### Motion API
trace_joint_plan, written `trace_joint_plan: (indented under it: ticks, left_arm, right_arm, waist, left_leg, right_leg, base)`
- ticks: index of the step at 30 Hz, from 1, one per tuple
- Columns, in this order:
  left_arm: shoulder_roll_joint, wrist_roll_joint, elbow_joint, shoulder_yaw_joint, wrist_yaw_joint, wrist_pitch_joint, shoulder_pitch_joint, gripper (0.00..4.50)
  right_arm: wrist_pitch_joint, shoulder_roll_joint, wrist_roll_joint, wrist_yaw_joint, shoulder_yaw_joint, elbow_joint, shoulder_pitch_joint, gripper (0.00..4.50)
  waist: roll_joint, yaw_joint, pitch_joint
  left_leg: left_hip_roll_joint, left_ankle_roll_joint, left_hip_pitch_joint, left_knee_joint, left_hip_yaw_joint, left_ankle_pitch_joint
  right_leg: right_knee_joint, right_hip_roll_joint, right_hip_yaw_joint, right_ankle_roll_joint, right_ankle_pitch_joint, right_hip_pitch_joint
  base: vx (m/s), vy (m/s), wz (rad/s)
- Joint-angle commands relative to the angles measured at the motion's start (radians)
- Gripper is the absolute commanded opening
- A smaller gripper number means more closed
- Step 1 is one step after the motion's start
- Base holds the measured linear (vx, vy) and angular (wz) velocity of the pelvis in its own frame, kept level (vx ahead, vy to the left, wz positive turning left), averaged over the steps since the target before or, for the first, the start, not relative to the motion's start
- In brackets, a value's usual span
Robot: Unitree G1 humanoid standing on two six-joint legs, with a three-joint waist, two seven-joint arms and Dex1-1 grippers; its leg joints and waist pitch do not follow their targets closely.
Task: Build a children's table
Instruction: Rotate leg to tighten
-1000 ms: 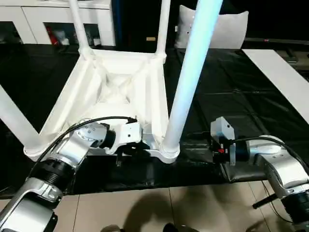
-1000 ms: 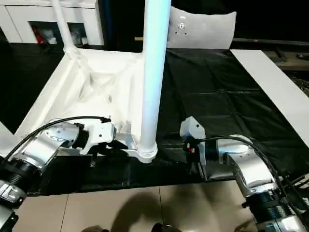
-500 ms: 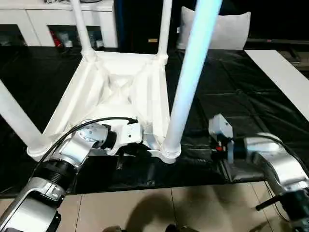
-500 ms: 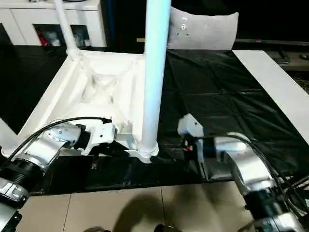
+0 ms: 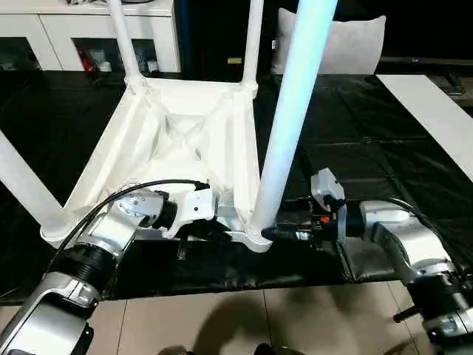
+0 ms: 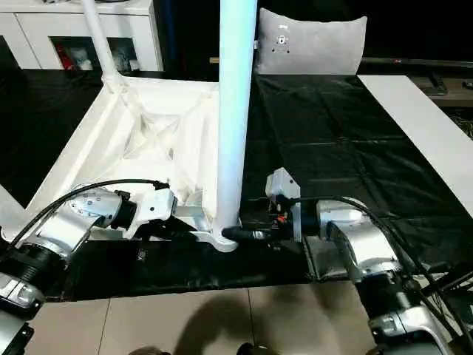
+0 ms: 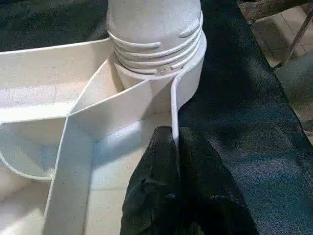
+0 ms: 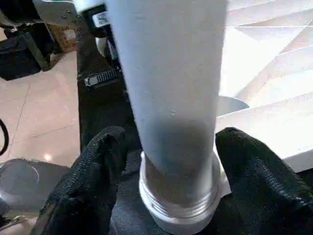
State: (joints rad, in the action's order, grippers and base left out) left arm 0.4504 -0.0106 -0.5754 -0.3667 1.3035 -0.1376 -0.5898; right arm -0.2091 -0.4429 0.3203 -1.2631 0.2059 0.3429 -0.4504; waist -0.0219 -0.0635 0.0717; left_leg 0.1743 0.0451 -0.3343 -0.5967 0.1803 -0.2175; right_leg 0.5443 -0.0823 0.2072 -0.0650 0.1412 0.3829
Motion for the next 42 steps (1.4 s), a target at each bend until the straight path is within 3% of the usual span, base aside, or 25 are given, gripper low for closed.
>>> trace_joint_plan:
  ticks: [1,9,14,18,20,24,26,32,34,36,42]
  left_arm:
    - [-0.02,0.042,-0.007,0.017,0.02,-0.03,0.011,0.0]
    - [-0.014,0.044,-0.007,0.017,0.041,-0.022,0.012,0.0]
    - [-0.026,0.054,-0.011,0.03,0.033,-0.001,0.003,0.0]
    - [-0.067,0.037,0.003,0.05,-0.082,0.095,-0.009,0.0]
    - [-0.096,0.019,0.023,0.055,-0.148,0.151,-0.011,0.0]
    - [-0.165,-0.002,0.052,0.065,-0.262,0.25,-0.023,0.0]
    - [-0.245,-0.013,0.052,0.081,-0.377,0.327,-0.045,0.0]
    - [-0.406,-0.052,-0.029,0.11,-0.639,0.362,-0.104,0.0]
    - [-0.427,-0.068,-0.048,0.109,-0.676,0.357,-0.113,0.0]
    - [-0.428,-0.094,-0.043,0.096,-0.684,0.363,-0.112,0.0]
    - [-0.38,-0.129,-0.028,0.06,-0.638,0.36,-0.093,0.0]
  right_arm:
    - [0.008,0.002,0.0,-0.03,-0.001,0.022,-0.024,2.91]
    - [0.034,0.023,-0.014,-0.036,0.004,0.086,-0.054,2.17]
    - [0.036,0.034,-0.013,-0.052,0.007,0.099,-0.06,1.93]
    - [-0.03,0.043,0.014,-0.01,-0.011,0.034,-0.029,1.91]
    - [-0.059,0.058,-0.015,0.092,-0.021,-0.012,-0.008,1.91]
    - [-0.127,0.127,-0.075,0.332,-0.055,-0.041,0.008,1.91]
    - [-0.186,0.195,-0.112,0.501,-0.075,-0.07,0.027,1.89]
    - [-0.211,0.359,-0.186,0.849,-0.128,-0.053,0.014,1.89]
    - [-0.198,0.386,-0.173,0.846,-0.127,-0.055,0.013,1.89]
    - [-0.175,0.392,-0.17,0.839,-0.127,-0.083,0.024,2.44]
    - [-0.126,0.347,-0.141,0.782,-0.169,-0.136,0.061,3.07]
  waist:
    - [-0.005,-0.006,-0.074]
    - [-0.002,-0.005,-0.07]
    - [0.003,-0.003,-0.064]
    - [0.0,-0.002,-0.061]
    - [0.003,-0.001,-0.059]
    - [0.005,0.01,-0.054]
    - [0.003,0.028,-0.055]
    - [0.006,0.035,-0.062]
    - [0.009,0.031,-0.065]
    - [0.012,0.03,-0.065]
    - [0.016,0.021,-0.067]
  left_leg:
    - [0.081,-0.061,-0.004,0.065,-0.034,-0.131]
    - [0.083,-0.062,-0.003,0.067,-0.033,-0.131]
    - [0.082,-0.058,-0.002,0.068,-0.034,-0.15]
    - [0.079,-0.06,-0.002,0.068,-0.034,-0.149]
    - [0.08,-0.055,0.004,0.069,-0.034,-0.154]
    - [0.07,-0.036,0.001,0.067,-0.035,-0.166]
    - [0.067,-0.027,-0.001,0.066,-0.039,-0.172]
    - [0.061,-0.053,-0.008,0.064,-0.038,-0.135]
    - [0.067,-0.072,-0.007,0.066,-0.038,-0.112]
    - [0.072,-0.087,-0.009,0.067,-0.039,-0.103]
    - [0.077,-0.108,-0.011,0.066,-0.037,-0.085]
  right_leg:
    - [-0.071,-0.112,-0.09,-0.021,0.417,-0.061]
    - [-0.069,-0.111,-0.093,-0.034,0.401,-0.057]
    - [-0.073,-0.111,-0.092,-0.033,0.419,-0.057]
    - [-0.076,-0.109,-0.091,-0.024,0.439,-0.057]
    - [-0.083,-0.107,-0.09,-0.013,0.46,-0.052]
    - [-0.097,-0.104,-0.078,0.015,0.512,-0.053]
    - [-0.102,-0.104,-0.074,0.035,0.52,-0.054]
    - [-0.101,-0.102,-0.074,0.046,0.472,-0.056]
    - [-0.092,-0.104,-0.079,0.025,0.411,-0.055]
    - [-0.084,-0.106,-0.084,0.005,0.371,-0.055]
    - [-0.074,-0.112,-0.09,-0.027,0.321,-0.058]
  base:
    - [0.0,0.0,0.0]
    - [0.0,0.0,0.0]
    - [0.0,0.0,0.0]
    - [0.0,0.0,0.0]
    - [0.0,0.0,0.0]
    - [0.0,0.0,0.0]
    - [0.0,0.0,0.0]
    - [0.0,0.0,0.0]
    - [0.0,0.0,0.0]
    - [0.0,0.0,0.0]
    - [0.0,0.0,0.0]
